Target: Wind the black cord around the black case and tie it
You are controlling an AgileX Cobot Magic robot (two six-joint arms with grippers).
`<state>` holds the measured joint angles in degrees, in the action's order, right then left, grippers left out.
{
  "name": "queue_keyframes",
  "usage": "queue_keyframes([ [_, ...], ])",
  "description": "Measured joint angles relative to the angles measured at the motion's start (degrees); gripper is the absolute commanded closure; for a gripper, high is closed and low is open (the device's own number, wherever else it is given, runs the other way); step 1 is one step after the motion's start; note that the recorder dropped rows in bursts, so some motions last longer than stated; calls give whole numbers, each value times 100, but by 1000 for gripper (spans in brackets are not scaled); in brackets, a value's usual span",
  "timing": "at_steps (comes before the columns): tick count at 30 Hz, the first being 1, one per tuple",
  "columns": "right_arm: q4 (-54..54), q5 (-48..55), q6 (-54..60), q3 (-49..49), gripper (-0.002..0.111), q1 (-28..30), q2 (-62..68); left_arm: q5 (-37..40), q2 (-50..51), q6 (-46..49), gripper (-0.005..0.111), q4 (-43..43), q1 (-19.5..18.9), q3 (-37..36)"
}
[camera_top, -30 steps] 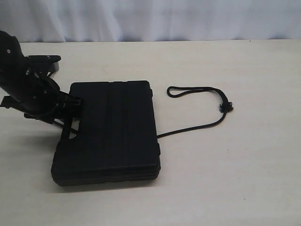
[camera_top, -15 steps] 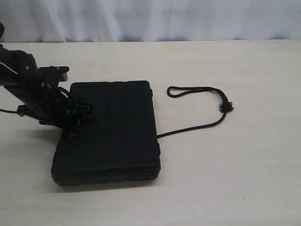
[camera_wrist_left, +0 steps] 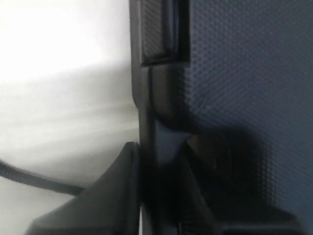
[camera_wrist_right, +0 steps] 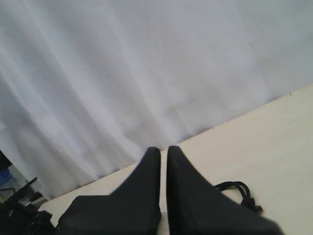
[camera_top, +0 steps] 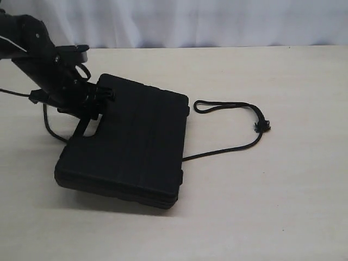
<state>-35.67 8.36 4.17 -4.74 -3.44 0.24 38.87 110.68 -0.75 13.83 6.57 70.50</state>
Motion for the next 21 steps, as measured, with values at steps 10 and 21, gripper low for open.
queue_keyframes([
  [10,-3233,1939,4197,-1237,104,0,1008,1259,0,0,107,133,0,1025],
  [21,-5428,3641,7517,-2308,104,-194,4278,1955,0,257,107,478,0,1427],
])
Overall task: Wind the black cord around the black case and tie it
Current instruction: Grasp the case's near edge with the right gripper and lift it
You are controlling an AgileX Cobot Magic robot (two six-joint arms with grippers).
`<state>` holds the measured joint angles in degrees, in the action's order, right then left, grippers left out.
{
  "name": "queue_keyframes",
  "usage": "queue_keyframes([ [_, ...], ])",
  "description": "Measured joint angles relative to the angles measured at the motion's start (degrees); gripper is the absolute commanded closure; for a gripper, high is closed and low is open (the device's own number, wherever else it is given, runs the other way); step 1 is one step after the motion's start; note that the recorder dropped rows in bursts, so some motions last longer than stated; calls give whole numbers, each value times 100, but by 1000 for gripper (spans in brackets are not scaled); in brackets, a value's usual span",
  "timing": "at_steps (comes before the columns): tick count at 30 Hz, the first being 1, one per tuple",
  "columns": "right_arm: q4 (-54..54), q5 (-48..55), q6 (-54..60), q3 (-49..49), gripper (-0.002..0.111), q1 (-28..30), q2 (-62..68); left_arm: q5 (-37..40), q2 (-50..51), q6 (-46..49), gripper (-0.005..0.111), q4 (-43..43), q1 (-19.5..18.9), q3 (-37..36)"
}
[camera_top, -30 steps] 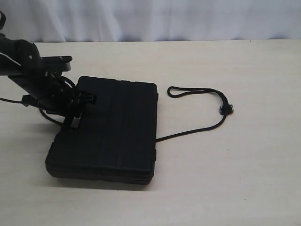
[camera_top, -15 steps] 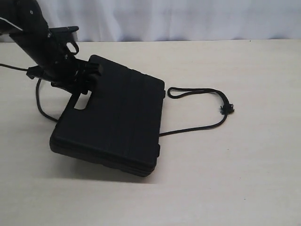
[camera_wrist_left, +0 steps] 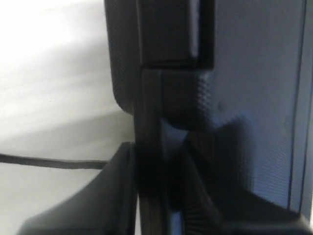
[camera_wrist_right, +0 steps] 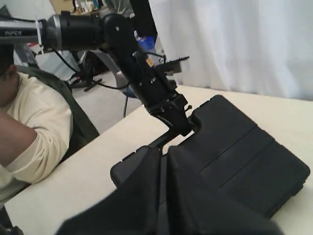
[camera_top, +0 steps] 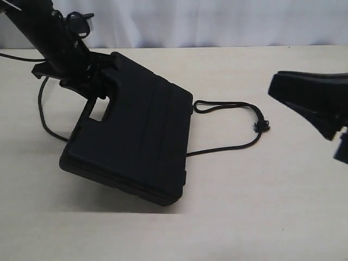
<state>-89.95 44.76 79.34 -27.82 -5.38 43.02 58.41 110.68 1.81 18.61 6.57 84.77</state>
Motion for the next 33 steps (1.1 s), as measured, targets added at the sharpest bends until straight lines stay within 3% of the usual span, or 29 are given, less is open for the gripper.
queue_keyframes([
  [5,28,-1220,459,-380,104,-1249,888,0,0,334,107,526,0,0],
  [12,1043,-5750,821,-675,104,-4269,1741,12,-10,442,107,1337,0,0],
  [18,1087,-9254,1168,-598,104,-6176,2440,12,-10,442,107,1493,0,0],
  [21,1095,-10523,1073,-417,104,-6910,2931,12,-21,466,107,1548,0,0],
  [24,1095,-10968,545,-287,104,-7405,3466,12,-19,485,107,1709,0,0],
  [28,1261,-10881,-505,-263,98,-7572,4162,63,-19,485,107,2023,0,0],
  [32,1841,-10570,-1321,-263,71,-7591,4794,125,-19,485,107,2321,0,0],
  [33,1975,-10538,-1535,-263,59,-7591,4947,133,-19,485,107,2358,0,0],
])
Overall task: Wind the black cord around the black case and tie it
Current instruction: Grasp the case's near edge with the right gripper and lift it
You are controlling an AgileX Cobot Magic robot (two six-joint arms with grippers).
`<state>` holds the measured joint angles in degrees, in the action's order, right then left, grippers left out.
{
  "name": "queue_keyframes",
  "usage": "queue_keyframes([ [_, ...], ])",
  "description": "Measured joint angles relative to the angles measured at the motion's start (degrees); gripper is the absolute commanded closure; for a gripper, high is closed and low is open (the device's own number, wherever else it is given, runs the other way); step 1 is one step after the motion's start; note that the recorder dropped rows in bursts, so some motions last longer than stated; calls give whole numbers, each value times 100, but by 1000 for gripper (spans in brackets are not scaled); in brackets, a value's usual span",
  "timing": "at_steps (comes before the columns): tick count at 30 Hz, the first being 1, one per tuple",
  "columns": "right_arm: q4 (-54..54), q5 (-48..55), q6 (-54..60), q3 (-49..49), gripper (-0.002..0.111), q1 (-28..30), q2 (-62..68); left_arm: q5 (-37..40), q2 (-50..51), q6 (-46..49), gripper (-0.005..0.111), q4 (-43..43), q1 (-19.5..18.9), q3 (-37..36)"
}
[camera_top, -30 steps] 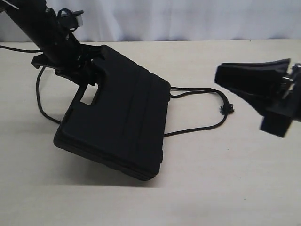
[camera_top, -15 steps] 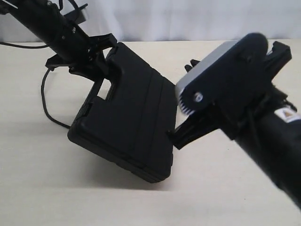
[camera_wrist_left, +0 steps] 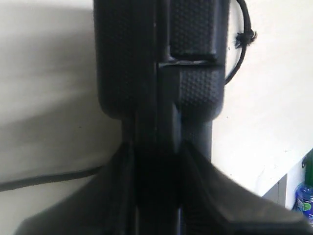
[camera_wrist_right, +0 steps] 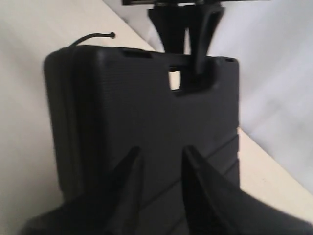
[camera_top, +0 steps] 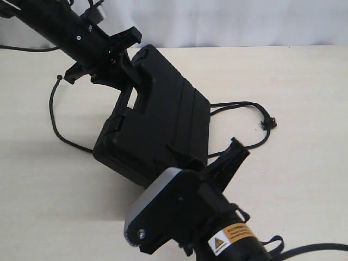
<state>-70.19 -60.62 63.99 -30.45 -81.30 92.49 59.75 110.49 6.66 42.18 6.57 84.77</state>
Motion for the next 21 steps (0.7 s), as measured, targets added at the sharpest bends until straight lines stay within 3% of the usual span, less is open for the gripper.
queue_keyframes([
  [4,386,68,-883,0,18,0,511,23,0,0,107,34,0,0],
  [6,401,68,-1186,-36,6,0,707,23,0,0,107,48,0,0],
  [12,424,-8,-1542,-434,4,0,1331,23,0,0,107,62,0,0],
  [19,-222,-790,-1517,-929,4,0,2246,33,0,0,107,86,0,0],
  [21,-289,-800,-1517,-1126,9,0,2538,33,0,0,107,94,0,0],
])
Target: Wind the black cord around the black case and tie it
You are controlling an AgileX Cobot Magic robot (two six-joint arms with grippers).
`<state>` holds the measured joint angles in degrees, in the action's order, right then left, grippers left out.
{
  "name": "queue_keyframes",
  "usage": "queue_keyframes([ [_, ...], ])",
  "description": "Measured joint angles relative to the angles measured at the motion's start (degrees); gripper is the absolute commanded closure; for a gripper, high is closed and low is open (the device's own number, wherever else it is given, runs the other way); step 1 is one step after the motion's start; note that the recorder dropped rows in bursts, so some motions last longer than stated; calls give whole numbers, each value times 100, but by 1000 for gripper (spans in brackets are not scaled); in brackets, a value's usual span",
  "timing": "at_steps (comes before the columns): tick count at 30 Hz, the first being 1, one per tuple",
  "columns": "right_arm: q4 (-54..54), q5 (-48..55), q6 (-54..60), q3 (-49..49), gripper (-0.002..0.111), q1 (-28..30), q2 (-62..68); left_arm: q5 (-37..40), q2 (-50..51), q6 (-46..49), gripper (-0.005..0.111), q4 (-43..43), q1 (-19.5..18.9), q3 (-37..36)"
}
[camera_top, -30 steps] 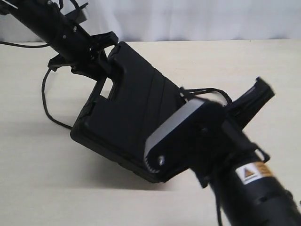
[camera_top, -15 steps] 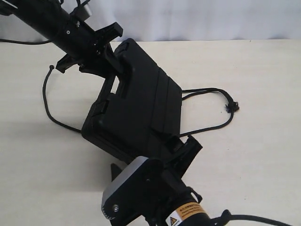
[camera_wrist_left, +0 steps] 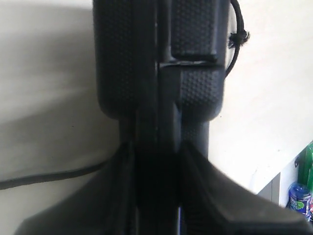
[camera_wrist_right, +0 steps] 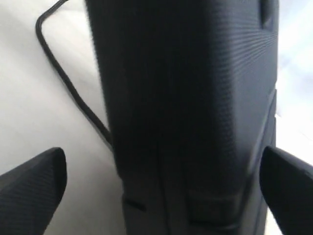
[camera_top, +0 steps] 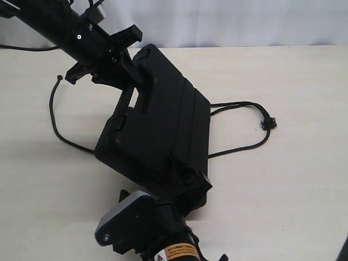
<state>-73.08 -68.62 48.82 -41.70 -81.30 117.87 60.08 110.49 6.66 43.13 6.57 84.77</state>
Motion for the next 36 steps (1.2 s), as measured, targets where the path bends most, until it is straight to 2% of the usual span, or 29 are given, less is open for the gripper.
queue_keyframes([
  [1,-89,-42,32,-136,14,0,139,0,0,0,107,0,0,0],
  [2,-160,-86,71,-216,30,0,170,-11,0,0,107,0,0,0],
  [3,-364,-145,111,-369,41,0,207,-11,0,9,107,0,0,0],
  [5,-609,-252,171,-530,90,89,211,-50,0,23,107,-10,0,0],
  [6,-626,-261,198,-563,103,117,218,-87,0,23,107,4,0,11],
  [12,-648,-261,224,-587,103,139,218,-159,0,521,106,4,0,11],
  [13,-648,-261,224,-587,103,139,218,-159,0,620,104,4,0,11],
  [15,-648,-261,214,-587,103,139,218,-164,0,872,94,27,0,11],
  [20,-648,-261,170,-587,103,139,218,-186,0,1249,62,38,0,11],
  [23,-636,-261,100,-587,103,149,218,-249,-14,1467,53,19,0,22],
  [27,-636,-296,-114,-587,103,162,218,-164,-14,1549,52,-22,0,273],
  [30,-670,-330,-386,-587,104,172,196,372,-93,1563,52,-184,-161,915],
  [32,-670,-330,-871,-472,104,184,49,556,-371,1563,52,-576,-319,1171],
  [36,230,-83,-2771,269,104,233,-552,524,-1232,904,52,-2344,-390,1213],
])
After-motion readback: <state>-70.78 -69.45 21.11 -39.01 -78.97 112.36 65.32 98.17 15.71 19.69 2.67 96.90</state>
